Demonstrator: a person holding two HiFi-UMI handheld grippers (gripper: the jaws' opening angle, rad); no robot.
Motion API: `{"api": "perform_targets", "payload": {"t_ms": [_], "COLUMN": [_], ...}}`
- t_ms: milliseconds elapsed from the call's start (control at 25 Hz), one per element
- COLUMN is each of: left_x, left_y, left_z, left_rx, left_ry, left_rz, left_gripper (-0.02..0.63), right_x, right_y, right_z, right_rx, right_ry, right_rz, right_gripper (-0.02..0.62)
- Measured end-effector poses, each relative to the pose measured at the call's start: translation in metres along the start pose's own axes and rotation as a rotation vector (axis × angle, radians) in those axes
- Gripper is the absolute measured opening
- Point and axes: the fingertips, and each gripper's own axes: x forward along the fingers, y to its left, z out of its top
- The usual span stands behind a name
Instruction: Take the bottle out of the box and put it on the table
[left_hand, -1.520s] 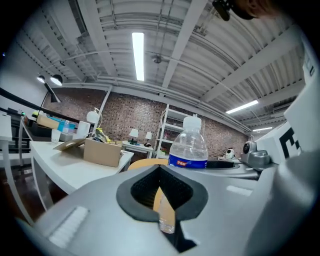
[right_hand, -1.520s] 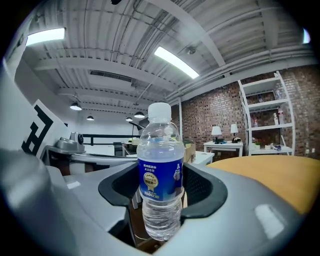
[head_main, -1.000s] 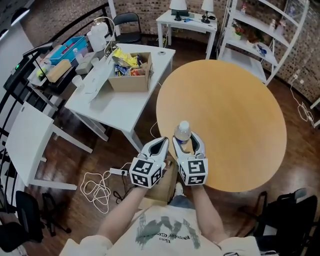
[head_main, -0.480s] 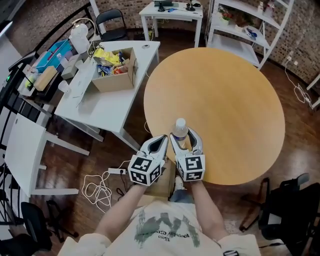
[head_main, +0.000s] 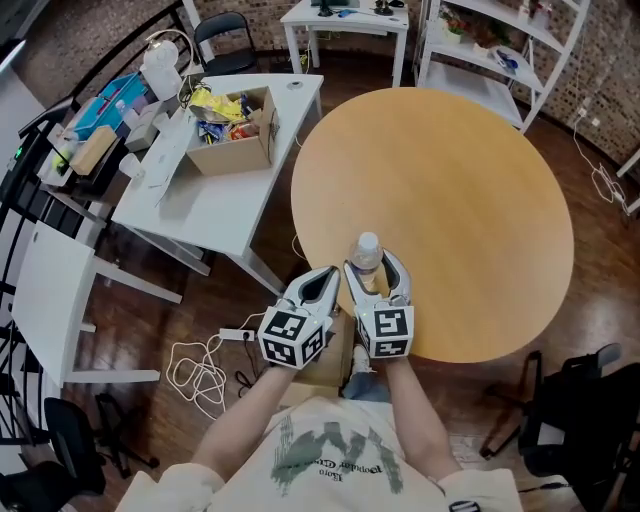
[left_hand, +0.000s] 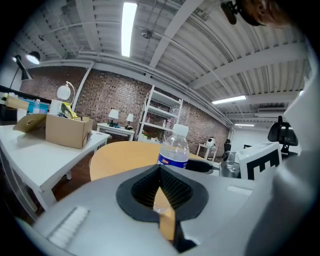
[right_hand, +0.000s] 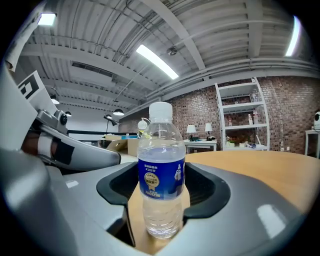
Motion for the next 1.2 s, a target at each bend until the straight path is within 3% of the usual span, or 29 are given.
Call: {"api": "perform_targets", "payload": {"t_ms": [600,840,1200], "left_x": [-0.018,-0.031,-0.063], "left_y": [-0.004,-0.014,-0.034], "left_z": [0.003,0.003,0.005], "left_rx": [-0.009,-0.004,0.009], "left_ry": [-0.026,-0.039,-0.074], "left_rz": [-0.021,-0.046,-0.074], "left_gripper": [-0.018,-0.018,-0.018], "right_x": [-0.019,-0.042,-0.081], "right_y": [0.003,0.016,0.056], "right_z": [0.010,0.017,0.035], "right_rx": [-0.052,-0.057,-0.083], "right_ry": [0.025,0.009,-0.016], "right_rz": [-0.068,-0.105,-0.092], "right_gripper": [0.250,0.184,0.058]}}
